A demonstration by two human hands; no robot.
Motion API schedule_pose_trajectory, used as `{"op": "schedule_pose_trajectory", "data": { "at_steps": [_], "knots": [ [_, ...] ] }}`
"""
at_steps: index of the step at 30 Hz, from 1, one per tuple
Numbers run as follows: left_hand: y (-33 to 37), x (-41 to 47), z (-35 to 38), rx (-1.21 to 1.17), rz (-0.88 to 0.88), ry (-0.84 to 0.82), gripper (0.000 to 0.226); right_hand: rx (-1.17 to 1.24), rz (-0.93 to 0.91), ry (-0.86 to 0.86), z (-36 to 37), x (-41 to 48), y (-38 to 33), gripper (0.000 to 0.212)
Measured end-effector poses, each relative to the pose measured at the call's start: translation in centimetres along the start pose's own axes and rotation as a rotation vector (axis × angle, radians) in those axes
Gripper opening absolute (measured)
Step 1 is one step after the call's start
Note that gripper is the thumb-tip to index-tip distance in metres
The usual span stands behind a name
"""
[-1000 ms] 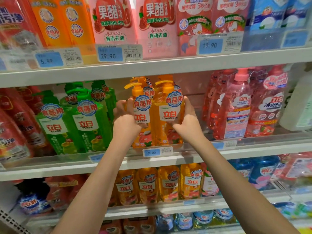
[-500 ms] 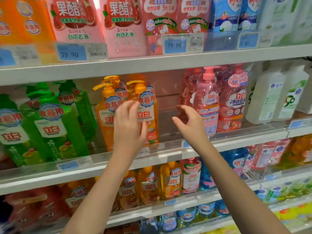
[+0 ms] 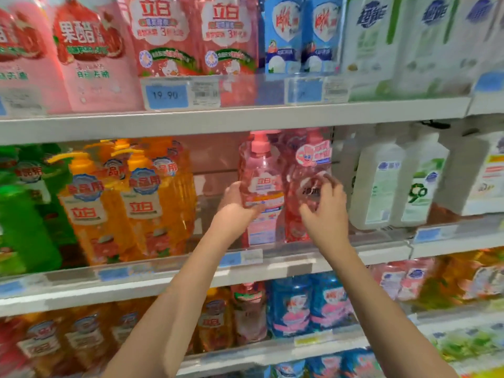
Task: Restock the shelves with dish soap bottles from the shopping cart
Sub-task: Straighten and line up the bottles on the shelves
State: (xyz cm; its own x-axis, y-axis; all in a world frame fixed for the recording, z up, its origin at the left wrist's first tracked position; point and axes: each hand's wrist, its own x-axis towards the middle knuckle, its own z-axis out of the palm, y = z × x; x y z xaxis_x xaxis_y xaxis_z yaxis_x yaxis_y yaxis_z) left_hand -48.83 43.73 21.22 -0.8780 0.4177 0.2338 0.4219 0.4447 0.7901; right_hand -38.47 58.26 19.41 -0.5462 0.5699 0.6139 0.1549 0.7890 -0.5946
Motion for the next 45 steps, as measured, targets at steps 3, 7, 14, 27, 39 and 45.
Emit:
{"op": "schedule_pose_trajectory", "data": {
  "at_steps": [3, 7, 14, 27, 39, 45],
  "knots": [
    [0.3, 0.9, 1.7, -0.089, -0.102, 0.062, 0.065, 0.005, -0.038, -0.032, -0.1, 0.7, 1.6, 0.069],
    [0.0, 0.9, 2.5, -0.044, -0.142, 0.198, 0.056, 0.006, -0.138, -0.001, 0.2, 0.6, 1.9, 0.056],
    [0.2, -1.5, 3.6, 0.128, -0.045, 0.329, 0.069, 0.194, -0.339, -0.277, 0.8, 0.3, 0.6, 0.027],
    [0.8, -1.1, -0.5, -0.144, -0.054, 0.096, 0.027, 0.369, -0.172, -0.402, 1.0, 0.3, -1.1, 0.06],
    [2.0, 2.2, -2.5, -0.432, 0.095, -0.167, 0.045, 0.117, -0.078, -0.321, 3.2, 0.1, -4.4, 0.101],
    [1.6, 1.5, -2.5, -0.118, 0.039, 0.274, 0.055, 0.34, -0.058, -0.479, 3.9, 1.4, -5.1, 0.083]
  ]
}}
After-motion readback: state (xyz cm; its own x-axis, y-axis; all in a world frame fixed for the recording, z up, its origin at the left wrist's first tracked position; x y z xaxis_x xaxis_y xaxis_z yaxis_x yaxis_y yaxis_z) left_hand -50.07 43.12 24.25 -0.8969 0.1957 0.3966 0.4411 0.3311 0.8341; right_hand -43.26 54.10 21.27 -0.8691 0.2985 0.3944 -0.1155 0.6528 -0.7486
